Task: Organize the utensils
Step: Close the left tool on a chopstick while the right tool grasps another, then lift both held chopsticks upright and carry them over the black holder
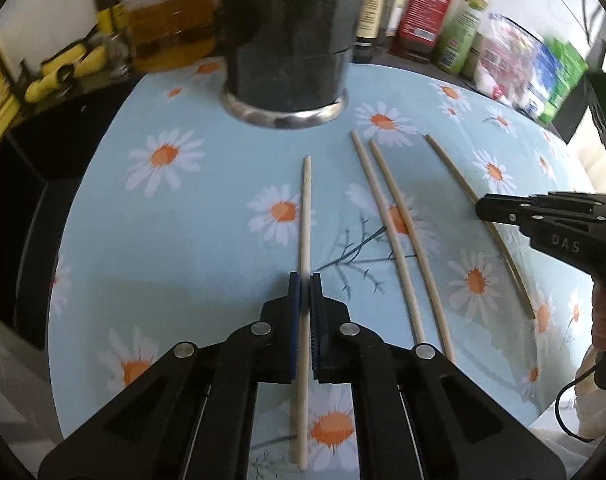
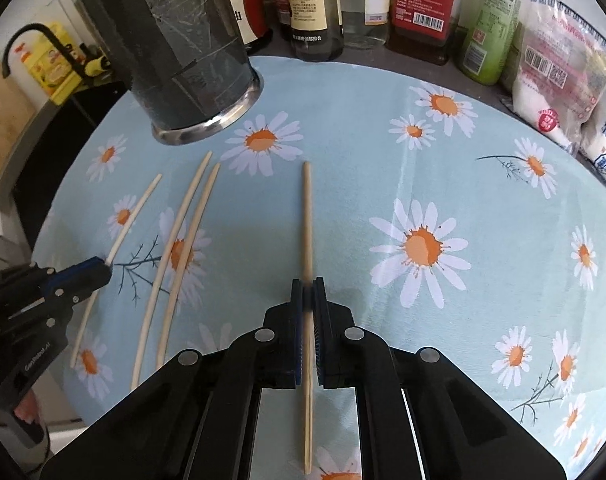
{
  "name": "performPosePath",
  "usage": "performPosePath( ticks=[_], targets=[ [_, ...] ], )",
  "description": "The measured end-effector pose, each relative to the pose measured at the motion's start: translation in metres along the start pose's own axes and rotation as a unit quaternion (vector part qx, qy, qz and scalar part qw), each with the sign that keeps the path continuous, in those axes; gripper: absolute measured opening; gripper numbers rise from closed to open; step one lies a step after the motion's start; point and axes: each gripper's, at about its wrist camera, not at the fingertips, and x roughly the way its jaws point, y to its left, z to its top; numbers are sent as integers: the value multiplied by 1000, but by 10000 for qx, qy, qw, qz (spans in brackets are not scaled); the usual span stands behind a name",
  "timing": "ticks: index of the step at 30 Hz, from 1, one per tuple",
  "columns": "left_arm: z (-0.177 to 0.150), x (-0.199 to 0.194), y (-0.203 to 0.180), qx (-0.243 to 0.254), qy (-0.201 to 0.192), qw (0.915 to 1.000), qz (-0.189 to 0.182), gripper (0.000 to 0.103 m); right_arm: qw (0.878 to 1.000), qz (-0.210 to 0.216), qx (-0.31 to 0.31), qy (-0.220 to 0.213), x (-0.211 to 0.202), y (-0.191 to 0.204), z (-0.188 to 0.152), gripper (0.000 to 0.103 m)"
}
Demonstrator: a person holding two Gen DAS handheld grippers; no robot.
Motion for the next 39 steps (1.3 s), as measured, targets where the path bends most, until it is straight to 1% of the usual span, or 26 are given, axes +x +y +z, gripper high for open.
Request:
performPosePath(
  ticks=[5, 8, 10, 12, 14, 16, 18, 19, 21, 24, 26, 27, 30, 32, 34, 36, 39],
  targets=[
    [-7, -10, 18, -577, 20, 9981, 216, 5, 9999, 112, -37, -9, -1, -14, 1, 5],
    [-9, -18, 27, -711, -53, 9963, 475, 5, 9998, 176, -53, -68, -3, -23, 5, 5],
    [-8, -27, 33, -781, -123, 9948, 647, 5, 9996, 181, -94, -192, -11, -28, 9, 5],
    [-5, -37, 37, -915, -237, 9934, 655, 5, 9991, 202, -133, -342, -19, -32, 16, 5],
    [-1, -53, 42, -1115, -443, 9906, 652, 5, 9981, 232, -167, -541, -31, -35, 22, 5],
    [5, -66, 43, -1215, -631, 9887, 615, 5, 9964, 304, -217, -755, -47, -37, 28, 5],
    [12, -86, 46, -1365, -947, 9851, 441, 5, 9938, 376, -262, -1009, -63, -38, 36, 5],
    [15, -93, 47, -1384, -1037, 9841, 395, 5, 9925, 413, -284, -1116, -71, -38, 39, 5],
    [24, -112, 46, -1362, -1321, 9805, 512, 5, 9882, 451, -333, -1426, -92, -37, 47, 5],
    [40, -135, 45, -1270, -1686, 9754, 634, 5, 9823, 459, -398, -1775, -115, -33, 59, 5],
    [54, -150, 45, -1248, -1945, 9695, 814, 5, 9780, 511, -441, -1974, -130, -29, 67, 5],
    [60, -156, 46, -1249, -2060, 9668, 847, 5, 9757, 524, -452, -2077, -137, -26, 70, 5],
    [81, -174, 47, -1217, -2410, 9604, 682, 5, 9702, 597, -440, -2305, -152, -18, 80, 5],
    [92, -180, 46, -1126, -2548, 9584, 627, 5, 9662, 624, -500, -2451, -160, -10, 86, 5],
    [102, -187, 45, -1028, -2775, 9544, 391, 5, 9623, 602, -551, -2596, -168, -1, 90, 5],
    [111, -193, 44, -904, -3018, 9491, 9, 5, 9578, 651, -630, -2728, -172, 8, 95, 5],
    [121, -196, 38, -653, -3329, 9404, -229, 5, 9504, 724, -734, -2936, -175, 21, 104, 5]
  ],
)
